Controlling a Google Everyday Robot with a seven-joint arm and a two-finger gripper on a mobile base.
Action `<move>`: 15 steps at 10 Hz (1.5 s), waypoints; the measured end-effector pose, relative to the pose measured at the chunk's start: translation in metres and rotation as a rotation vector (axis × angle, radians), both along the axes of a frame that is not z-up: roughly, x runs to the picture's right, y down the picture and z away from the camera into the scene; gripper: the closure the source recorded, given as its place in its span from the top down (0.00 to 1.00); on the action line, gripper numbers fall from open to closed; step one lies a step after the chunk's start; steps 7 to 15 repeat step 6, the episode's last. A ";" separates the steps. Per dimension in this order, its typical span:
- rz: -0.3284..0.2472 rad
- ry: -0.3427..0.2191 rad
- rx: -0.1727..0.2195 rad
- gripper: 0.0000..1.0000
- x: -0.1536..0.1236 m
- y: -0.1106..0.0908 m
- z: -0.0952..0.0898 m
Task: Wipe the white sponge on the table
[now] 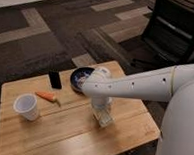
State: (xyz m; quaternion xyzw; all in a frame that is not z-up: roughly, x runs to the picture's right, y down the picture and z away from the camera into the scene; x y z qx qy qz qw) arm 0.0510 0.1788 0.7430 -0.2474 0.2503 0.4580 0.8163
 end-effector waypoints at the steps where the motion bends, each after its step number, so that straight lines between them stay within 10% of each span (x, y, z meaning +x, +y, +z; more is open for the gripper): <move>1: 0.000 0.000 0.000 0.68 0.000 0.000 0.000; 3: 0.000 0.000 0.000 0.80 0.000 0.000 0.000; 15: 0.000 0.000 0.000 0.80 0.000 0.000 0.000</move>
